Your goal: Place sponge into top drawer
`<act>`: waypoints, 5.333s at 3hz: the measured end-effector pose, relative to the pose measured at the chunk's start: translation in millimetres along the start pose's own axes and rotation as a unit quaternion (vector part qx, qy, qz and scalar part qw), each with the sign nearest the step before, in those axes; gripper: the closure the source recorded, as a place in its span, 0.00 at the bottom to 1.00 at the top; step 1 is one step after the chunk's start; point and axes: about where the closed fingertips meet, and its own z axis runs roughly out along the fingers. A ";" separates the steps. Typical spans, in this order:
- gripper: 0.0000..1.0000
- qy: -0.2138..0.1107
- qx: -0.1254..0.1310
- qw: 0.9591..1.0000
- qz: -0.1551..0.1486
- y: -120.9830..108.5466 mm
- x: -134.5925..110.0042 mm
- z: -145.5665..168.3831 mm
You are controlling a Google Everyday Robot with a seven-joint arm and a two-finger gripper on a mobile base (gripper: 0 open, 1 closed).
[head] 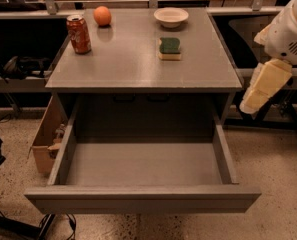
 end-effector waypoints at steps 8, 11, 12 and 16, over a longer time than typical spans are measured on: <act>0.00 0.014 0.025 0.914 0.404 -179.9 -133.5 120.3; 0.03 0.066 0.051 0.803 0.591 -190.1 -168.5 239.6; 0.25 0.088 0.059 0.781 0.615 -186.9 -159.4 260.8; 1.00 0.084 0.060 0.781 0.616 -187.6 -162.8 253.5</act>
Offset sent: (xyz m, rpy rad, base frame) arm 0.1327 -0.0117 -0.0308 -0.0289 0.1051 -0.5469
